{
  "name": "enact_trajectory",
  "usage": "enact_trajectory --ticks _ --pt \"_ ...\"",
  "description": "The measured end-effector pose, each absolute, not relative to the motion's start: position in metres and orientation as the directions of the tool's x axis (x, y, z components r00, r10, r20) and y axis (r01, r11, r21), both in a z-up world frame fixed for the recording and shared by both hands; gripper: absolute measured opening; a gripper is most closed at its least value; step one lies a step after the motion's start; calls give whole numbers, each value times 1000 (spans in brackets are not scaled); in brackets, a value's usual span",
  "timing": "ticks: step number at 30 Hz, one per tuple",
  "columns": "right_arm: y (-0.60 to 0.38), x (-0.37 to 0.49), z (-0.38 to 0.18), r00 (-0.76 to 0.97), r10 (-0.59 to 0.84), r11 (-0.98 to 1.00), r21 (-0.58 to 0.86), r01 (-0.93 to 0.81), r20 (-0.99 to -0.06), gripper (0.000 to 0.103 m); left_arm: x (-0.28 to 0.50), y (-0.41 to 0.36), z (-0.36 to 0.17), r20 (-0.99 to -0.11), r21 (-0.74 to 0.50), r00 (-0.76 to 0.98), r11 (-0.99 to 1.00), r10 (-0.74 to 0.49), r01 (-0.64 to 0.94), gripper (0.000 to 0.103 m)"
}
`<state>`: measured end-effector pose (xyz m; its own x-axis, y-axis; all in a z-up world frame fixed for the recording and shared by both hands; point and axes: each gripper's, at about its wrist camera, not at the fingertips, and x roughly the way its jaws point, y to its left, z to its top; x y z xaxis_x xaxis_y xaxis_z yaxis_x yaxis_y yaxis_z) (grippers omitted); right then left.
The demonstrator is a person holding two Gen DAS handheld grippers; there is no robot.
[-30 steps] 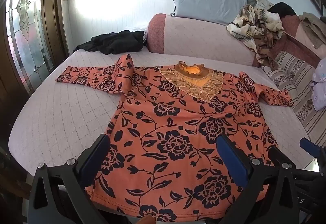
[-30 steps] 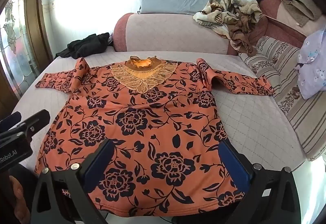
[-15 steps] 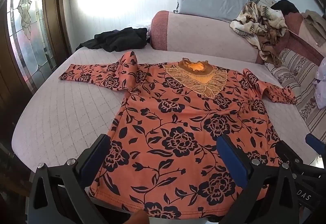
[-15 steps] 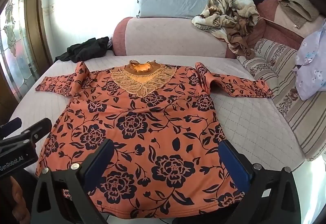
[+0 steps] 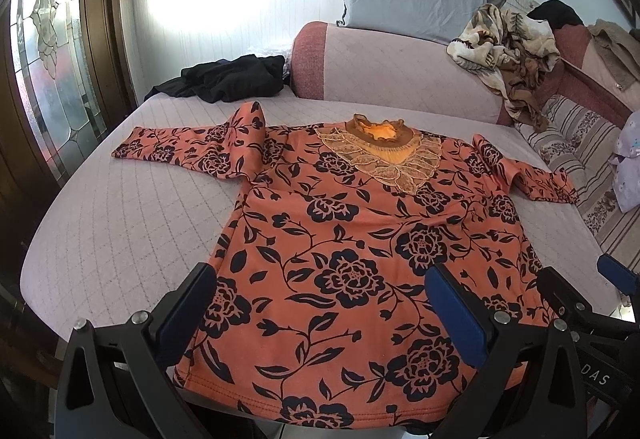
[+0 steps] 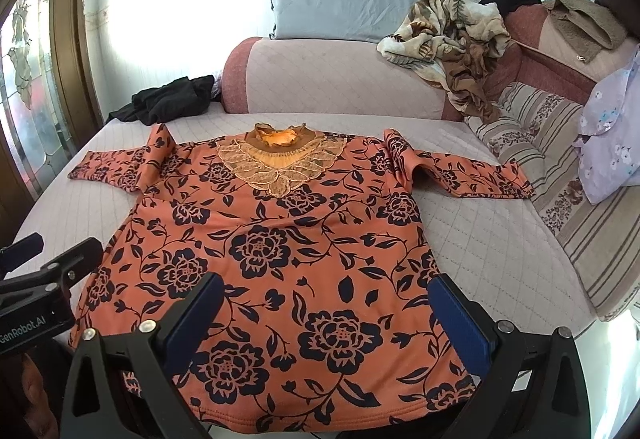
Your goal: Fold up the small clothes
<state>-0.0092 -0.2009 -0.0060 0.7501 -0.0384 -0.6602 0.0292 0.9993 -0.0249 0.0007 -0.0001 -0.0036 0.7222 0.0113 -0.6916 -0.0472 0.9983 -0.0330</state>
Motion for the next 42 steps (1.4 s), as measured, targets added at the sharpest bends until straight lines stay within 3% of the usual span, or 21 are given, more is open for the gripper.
enact_trajectory --ticks 42 --pt "-195 -7 -1 761 -32 999 -26 20 -648 103 1 -1 -8 -700 -25 713 999 17 -48 103"
